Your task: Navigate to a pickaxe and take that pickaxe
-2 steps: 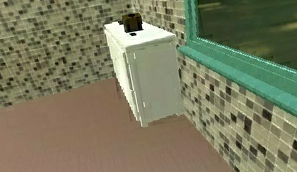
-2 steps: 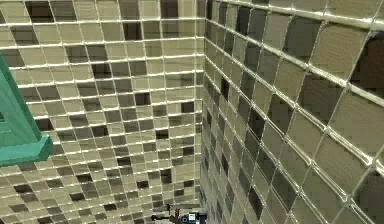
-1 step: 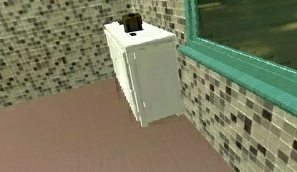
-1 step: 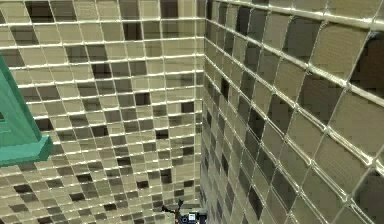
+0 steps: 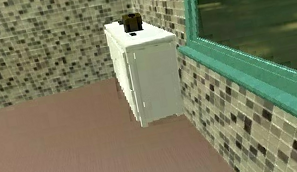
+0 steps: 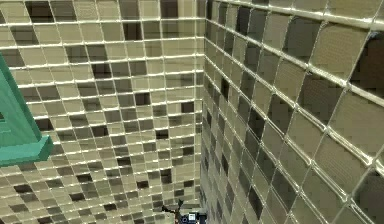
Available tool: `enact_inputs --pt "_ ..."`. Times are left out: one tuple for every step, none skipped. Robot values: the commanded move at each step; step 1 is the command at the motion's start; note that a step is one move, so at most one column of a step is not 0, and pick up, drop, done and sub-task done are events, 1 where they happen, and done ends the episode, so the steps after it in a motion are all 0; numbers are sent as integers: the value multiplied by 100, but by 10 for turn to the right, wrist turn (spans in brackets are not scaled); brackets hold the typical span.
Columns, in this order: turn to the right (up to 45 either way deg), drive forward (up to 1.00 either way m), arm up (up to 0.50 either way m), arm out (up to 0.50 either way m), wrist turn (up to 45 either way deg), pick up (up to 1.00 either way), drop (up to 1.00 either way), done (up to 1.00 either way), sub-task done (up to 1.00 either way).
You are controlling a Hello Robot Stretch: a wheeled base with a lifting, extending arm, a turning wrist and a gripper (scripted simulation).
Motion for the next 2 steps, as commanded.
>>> enact_inputs --pt "0 0 10 0 0 0 0 0 0" --pt "0 0 0 0 0 0 0 100 0"
